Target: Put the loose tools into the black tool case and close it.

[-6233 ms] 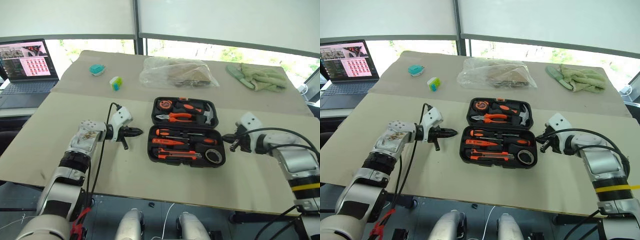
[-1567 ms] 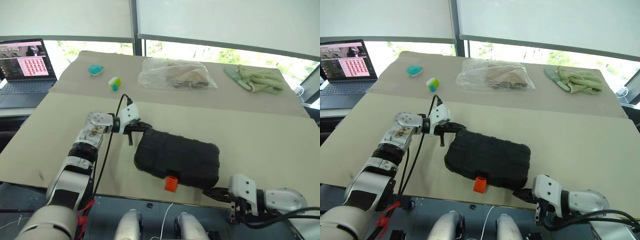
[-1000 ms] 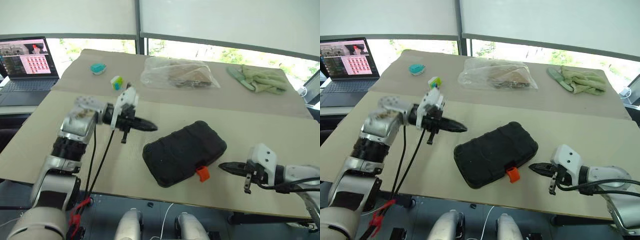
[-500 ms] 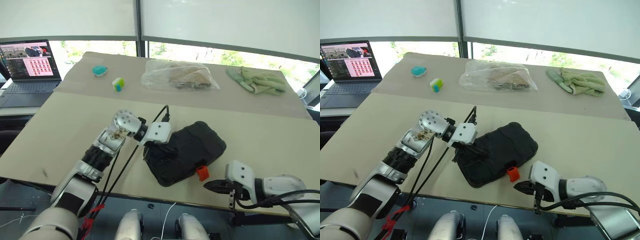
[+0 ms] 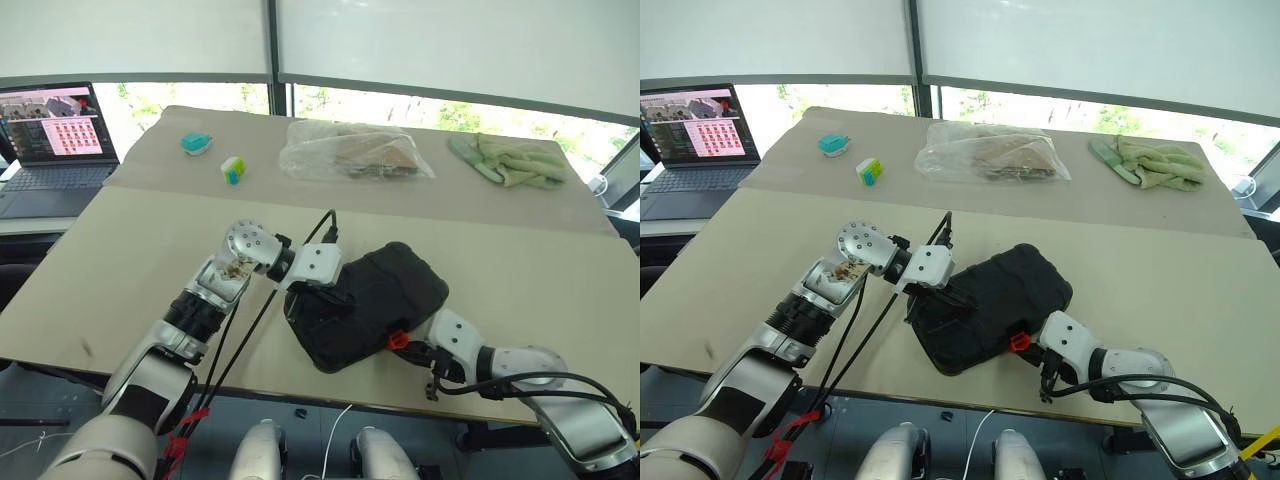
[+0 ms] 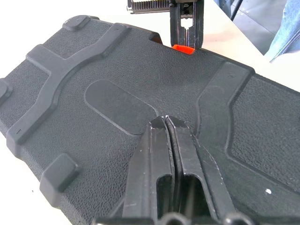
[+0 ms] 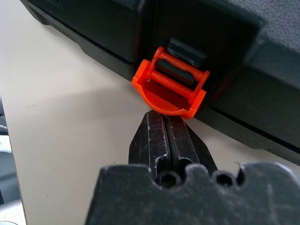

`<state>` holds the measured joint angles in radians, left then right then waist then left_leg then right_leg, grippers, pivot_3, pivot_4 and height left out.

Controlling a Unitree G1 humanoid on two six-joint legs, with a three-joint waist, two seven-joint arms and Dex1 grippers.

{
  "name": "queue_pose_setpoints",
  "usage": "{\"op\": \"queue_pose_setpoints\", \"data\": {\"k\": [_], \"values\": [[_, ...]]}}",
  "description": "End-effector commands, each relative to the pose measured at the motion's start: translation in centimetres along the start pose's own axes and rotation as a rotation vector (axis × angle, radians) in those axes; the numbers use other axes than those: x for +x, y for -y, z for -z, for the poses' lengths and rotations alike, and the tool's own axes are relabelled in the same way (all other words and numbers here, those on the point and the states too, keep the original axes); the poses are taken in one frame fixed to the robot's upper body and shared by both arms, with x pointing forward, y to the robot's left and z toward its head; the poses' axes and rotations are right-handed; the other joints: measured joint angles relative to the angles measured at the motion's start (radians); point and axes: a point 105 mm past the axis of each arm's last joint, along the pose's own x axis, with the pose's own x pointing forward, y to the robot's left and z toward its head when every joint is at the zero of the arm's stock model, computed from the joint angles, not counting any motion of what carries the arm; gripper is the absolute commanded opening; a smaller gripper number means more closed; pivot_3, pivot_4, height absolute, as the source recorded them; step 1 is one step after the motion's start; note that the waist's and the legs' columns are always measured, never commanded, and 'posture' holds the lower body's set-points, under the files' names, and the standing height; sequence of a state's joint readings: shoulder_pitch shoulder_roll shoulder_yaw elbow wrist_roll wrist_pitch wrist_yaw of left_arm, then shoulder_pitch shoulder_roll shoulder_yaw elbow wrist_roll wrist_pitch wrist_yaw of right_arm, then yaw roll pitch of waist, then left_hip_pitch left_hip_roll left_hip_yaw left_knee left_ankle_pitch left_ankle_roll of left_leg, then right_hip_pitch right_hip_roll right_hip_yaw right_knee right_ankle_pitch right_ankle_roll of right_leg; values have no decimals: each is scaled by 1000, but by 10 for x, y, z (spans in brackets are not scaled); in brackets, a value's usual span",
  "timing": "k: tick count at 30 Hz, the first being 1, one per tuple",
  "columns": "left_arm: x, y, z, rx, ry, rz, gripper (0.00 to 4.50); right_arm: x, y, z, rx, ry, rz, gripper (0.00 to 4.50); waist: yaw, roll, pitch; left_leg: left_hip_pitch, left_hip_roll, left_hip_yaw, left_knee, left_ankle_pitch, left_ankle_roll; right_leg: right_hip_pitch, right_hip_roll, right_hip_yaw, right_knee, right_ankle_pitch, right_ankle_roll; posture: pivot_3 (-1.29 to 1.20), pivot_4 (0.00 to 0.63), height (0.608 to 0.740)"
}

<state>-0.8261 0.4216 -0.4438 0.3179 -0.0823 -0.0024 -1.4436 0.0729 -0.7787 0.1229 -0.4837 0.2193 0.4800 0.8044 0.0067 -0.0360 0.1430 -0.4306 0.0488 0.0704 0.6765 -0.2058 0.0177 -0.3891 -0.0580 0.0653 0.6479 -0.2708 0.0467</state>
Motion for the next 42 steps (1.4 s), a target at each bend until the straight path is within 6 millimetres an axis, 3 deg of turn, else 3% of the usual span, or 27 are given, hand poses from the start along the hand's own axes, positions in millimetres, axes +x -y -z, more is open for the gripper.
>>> {"op": "queue_pose_setpoints", "data": {"k": [1,5,13,24,30,32,34,35,37,38,39,41,42], "values": [[5,7,13,-47,-40,27,106,-3,4,-15,-9,67,21,0,0,0,0,0,0,0,0,0,0,0,0,0,0,0,0,0,150,740],[7,9,17,-43,-47,32,106,-3,4,-33,-23,164,30,0,-9,0,0,0,0,0,0,0,0,0,0,0,0,0,0,0,150,740],[12,10,19,-39,-40,38,106,-22,13,-56,-32,285,133,0,-24,0,0,0,1,-1,0,0,0,-1,1,1,1,0,0,0,150,740],[14,9,18,-22,-40,50,106,-30,-1,-36,4,190,121,0,-18,1,0,1,0,-1,-1,0,0,0,1,1,0,0,0,0,150,740],[10,5,21,-31,-41,14,106,-33,3,-33,-13,164,119,0,-18,1,0,1,0,-1,-1,0,0,0,0,1,0,0,0,0,150,740],[-3,1,21,-93,-16,-32,106,-42,9,-37,-1,168,123,0,-18,1,0,1,0,-1,-1,0,0,0,0,1,0,0,0,0,150,740],[-25,-2,20,-177,14,-97,613,-57,17,-45,3,189,120,0,-22,1,0,1,1,-1,0,0,0,0,0,1,0,0,0,0,150,740],[-35,-3,21,-213,23,-125,864,-63,19,-48,10,198,111,286,-25,1,0,1,1,-2,-1,0,0,-1,1,2,0,0,0,0,150,740],[-75,4,22,-323,47,-191,1677,-87,25,-58,35,215,61,918,-32,2,1,1,1,-4,-2,0,0,-1,1,2,0,0,-1,0,150,740],[-91,9,22,-368,55,-215,1756,-97,26,-62,45,221,36,1079,-36,3,1,1,2,-4,-4,0,0,-2,1,3,0,0,-1,0,150,740],[-108,17,21,-413,63,-237,2249,-107,28,-66,58,226,20,1465,-37,2,2,2,2,-5,-5,0,0,-2,1,3,1,0,-1,0,150,740],[-130,28,19,-483,68,-270,2997,-121,32,-70,85,230,7,2263,-37,2,4,3,2,-5,-9,0,0,-2,1,3,0,-1,-2,0,150,740],[-141,33,17,-518,66,-289,3178,-128,34,-71,103,230,0,2452,-33,1,4,4,2,-6,-9,0,0,-1,1,2,0,-1,-2,0,150,740]]}}
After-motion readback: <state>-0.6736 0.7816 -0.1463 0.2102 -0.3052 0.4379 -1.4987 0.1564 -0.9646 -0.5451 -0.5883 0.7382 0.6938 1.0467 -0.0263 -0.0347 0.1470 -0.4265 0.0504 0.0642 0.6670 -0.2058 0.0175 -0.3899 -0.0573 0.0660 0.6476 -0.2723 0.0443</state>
